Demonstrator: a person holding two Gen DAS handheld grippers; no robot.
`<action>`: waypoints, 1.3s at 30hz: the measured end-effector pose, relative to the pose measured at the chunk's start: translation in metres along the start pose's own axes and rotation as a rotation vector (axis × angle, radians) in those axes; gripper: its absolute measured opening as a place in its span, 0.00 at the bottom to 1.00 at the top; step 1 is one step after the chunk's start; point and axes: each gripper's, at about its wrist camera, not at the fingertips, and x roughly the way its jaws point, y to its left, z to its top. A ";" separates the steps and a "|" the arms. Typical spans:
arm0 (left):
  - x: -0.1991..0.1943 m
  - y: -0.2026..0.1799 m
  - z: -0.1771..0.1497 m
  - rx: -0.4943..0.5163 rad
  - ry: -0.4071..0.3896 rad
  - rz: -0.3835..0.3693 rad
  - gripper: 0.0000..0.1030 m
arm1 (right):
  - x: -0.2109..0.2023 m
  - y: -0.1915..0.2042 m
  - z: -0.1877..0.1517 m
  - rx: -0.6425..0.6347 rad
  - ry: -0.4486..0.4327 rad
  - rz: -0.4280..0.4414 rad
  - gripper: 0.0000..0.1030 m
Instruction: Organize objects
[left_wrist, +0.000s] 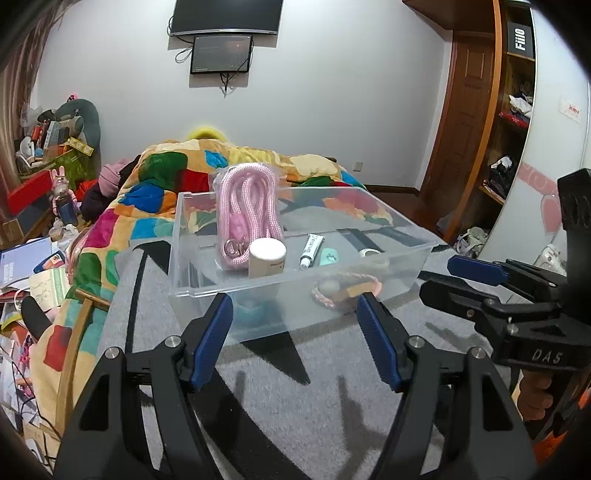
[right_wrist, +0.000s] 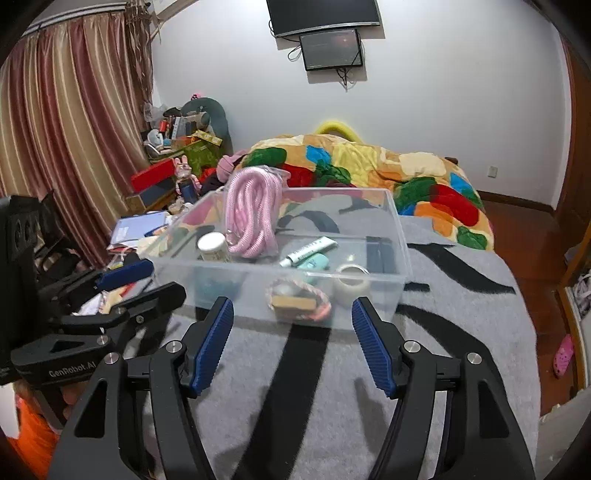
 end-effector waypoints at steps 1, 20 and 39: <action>0.001 0.000 -0.001 -0.002 0.002 -0.002 0.67 | 0.000 0.000 -0.002 -0.003 0.000 -0.004 0.61; -0.002 -0.004 -0.005 0.006 -0.004 0.001 0.71 | -0.003 0.001 -0.010 -0.008 -0.008 -0.011 0.61; -0.004 -0.006 -0.004 0.005 -0.004 0.007 0.90 | -0.002 0.003 -0.012 -0.003 -0.006 -0.004 0.63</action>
